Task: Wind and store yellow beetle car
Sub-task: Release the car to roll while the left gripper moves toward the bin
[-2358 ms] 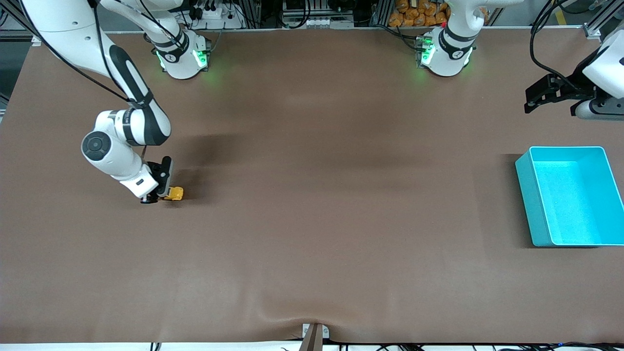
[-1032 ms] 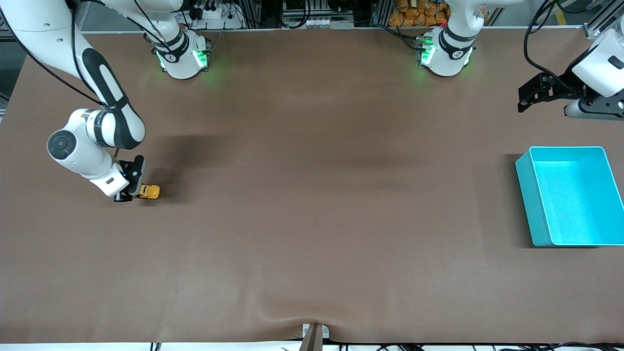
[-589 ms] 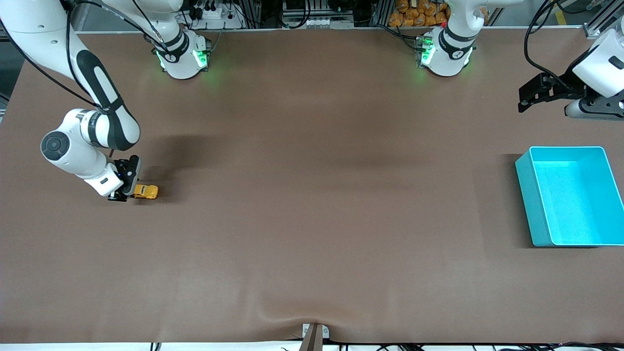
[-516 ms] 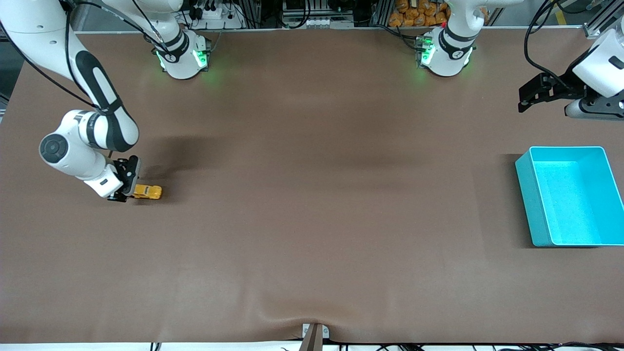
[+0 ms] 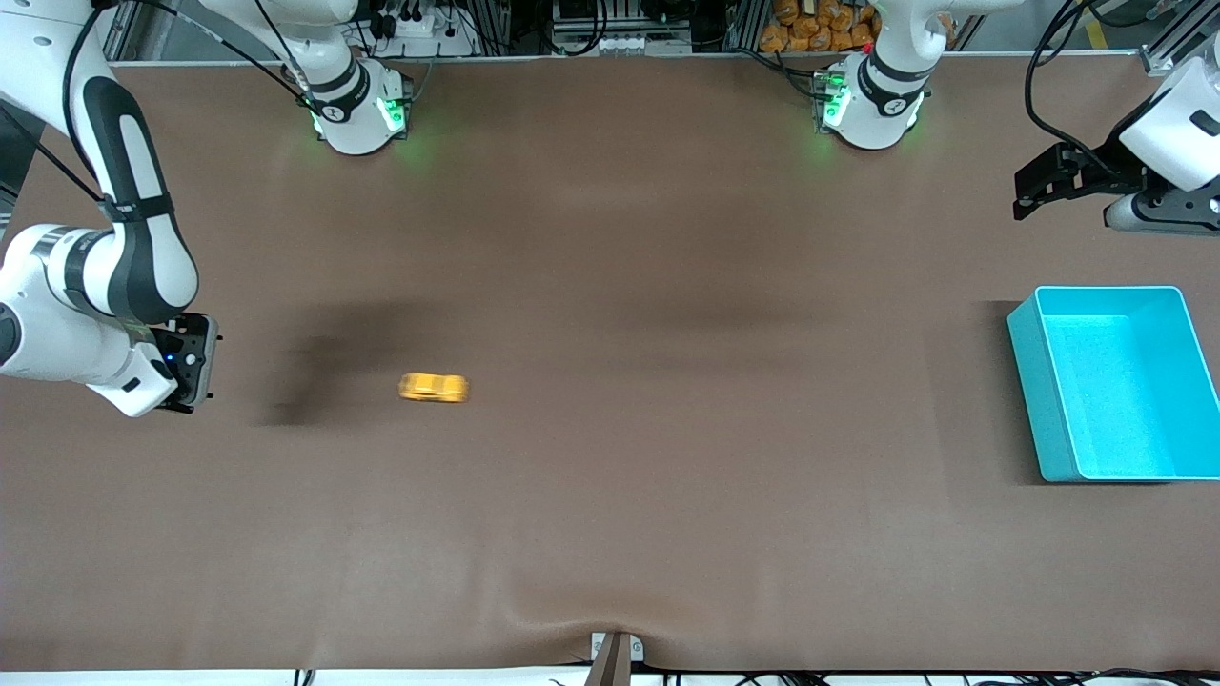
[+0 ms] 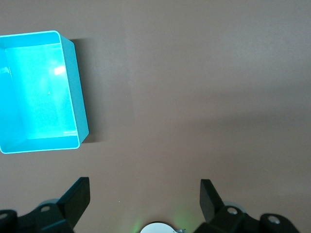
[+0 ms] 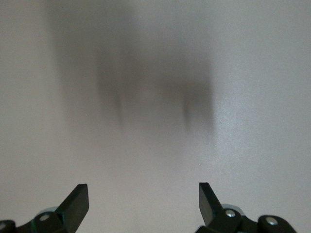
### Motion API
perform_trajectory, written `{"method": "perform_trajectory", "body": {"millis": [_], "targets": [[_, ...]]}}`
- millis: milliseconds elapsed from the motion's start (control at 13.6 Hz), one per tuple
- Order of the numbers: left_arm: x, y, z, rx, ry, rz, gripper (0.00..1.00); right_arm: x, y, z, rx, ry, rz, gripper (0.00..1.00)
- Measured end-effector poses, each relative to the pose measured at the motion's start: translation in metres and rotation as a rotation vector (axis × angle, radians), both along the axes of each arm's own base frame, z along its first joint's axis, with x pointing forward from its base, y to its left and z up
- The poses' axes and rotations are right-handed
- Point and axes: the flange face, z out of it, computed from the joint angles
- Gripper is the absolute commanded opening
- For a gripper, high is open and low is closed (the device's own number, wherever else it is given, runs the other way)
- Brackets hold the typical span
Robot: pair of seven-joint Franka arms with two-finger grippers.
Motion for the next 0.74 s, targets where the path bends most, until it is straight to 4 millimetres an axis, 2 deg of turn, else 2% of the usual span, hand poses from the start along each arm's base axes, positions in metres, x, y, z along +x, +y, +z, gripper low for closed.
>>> {"method": "perform_trajectory", "body": {"millis": [737], "targets": [[0.0017, 0.0001, -0.0074, 0.002, 0.015, 0.009, 1.00, -0.0025, -0.0013, -0.0002, 0.003, 0.020, -0.004, 1.00]]}}
